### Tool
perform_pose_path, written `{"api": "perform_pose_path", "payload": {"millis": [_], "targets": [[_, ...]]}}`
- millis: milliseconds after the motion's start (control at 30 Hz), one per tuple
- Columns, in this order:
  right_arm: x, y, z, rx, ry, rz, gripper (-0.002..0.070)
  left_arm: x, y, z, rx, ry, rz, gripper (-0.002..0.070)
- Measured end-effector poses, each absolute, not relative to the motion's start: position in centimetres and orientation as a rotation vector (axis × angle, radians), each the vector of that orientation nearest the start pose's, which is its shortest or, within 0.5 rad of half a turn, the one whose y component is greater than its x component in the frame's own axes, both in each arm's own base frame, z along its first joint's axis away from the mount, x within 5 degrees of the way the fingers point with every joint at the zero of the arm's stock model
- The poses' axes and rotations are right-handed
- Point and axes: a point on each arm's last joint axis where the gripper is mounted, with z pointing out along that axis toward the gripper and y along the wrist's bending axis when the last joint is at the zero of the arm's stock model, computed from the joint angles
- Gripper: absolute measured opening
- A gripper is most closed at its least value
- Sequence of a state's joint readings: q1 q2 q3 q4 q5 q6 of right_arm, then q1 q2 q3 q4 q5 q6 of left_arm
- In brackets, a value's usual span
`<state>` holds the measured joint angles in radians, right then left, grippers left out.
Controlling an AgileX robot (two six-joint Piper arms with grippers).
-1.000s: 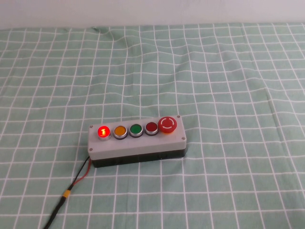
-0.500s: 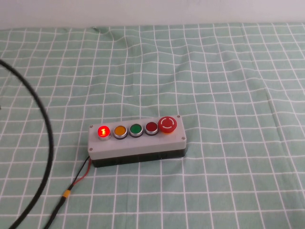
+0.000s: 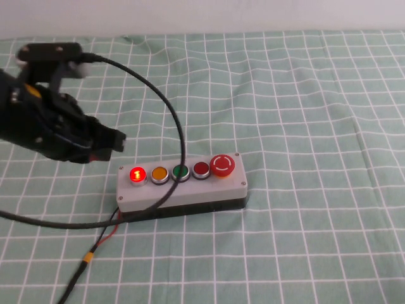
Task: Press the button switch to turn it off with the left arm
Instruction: Press the button to turn off
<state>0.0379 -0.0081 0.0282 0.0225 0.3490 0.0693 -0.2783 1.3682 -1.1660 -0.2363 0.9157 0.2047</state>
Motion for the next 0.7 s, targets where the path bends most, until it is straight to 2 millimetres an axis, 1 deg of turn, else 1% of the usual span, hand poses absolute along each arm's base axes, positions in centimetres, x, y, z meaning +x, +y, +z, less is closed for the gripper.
{"api": "perform_pose_path", "payload": {"millis": [167,300,467,700], "targets": [[5.3,0.3,17.3,0.043,1.853,0.096,-0.0017,28.8,-11.6,29.1,0.585,2.651,-0.330,-0.0002],[5.3,0.3,17.3,0.043,1.853,0.096,-0.0018,30.3,-12.4,27.3,0.603,2.707,-0.327,-0.0002],[5.3,0.3,17.3,0.043,1.853,0.096,-0.0017,31.5,-12.7,26.2,0.609,2.734,-0.316,-0.0002],[5.3,0.3,17.3,0.043,1.853,0.096,-0.0017,32.3,-13.0,24.7,0.603,2.750,-0.308,-0.0002]]}}
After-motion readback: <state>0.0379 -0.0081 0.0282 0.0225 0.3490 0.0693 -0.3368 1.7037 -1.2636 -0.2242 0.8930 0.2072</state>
